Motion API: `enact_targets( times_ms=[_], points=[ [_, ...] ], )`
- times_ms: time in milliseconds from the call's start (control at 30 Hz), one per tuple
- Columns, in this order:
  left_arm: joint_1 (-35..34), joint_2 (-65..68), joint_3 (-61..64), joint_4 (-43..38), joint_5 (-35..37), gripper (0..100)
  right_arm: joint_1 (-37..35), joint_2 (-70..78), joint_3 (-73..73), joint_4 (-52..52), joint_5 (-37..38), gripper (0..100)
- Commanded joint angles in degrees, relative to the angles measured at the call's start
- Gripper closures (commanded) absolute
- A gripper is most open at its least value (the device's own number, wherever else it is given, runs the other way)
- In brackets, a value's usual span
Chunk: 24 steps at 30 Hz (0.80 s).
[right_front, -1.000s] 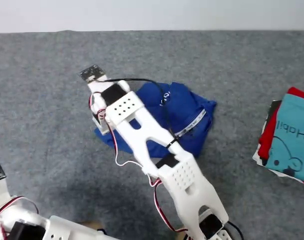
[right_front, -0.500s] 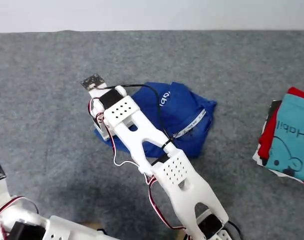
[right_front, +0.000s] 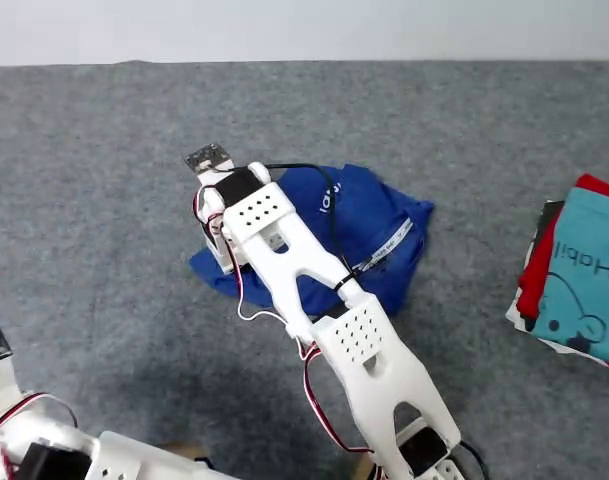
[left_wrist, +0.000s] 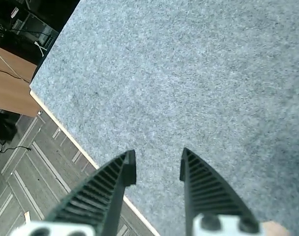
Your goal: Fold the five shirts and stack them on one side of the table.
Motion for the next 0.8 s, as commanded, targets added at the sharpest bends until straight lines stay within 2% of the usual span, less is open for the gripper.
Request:
enact_targets(
  times_ms=[0,233,367,567,767],
  points=[
    [-0.1,-0.3,-0.2,-1.1,-0.4,84,1.4,-1.3,-3.4,1.0,2.7,98.8],
    [0.0,0.0,-0.2,-1.1,-0.4,84,3.6,-10.8,-3.2,6.7,10.2,98.9],
    [0.0,0.1,-0.1,-1.2,-0.4,84,6.0,-21.1,-3.1,6.5,15.1,98.9],
    [0.1,0.1,0.0,-1.2,-0.4,84,5.9,-36.0,-3.3,6.5,21.3,98.9],
    [0.1,0.1,0.0,-1.1,-0.4,84,6.1,-49.0,-3.3,2.8,22.9,98.9]
  ],
)
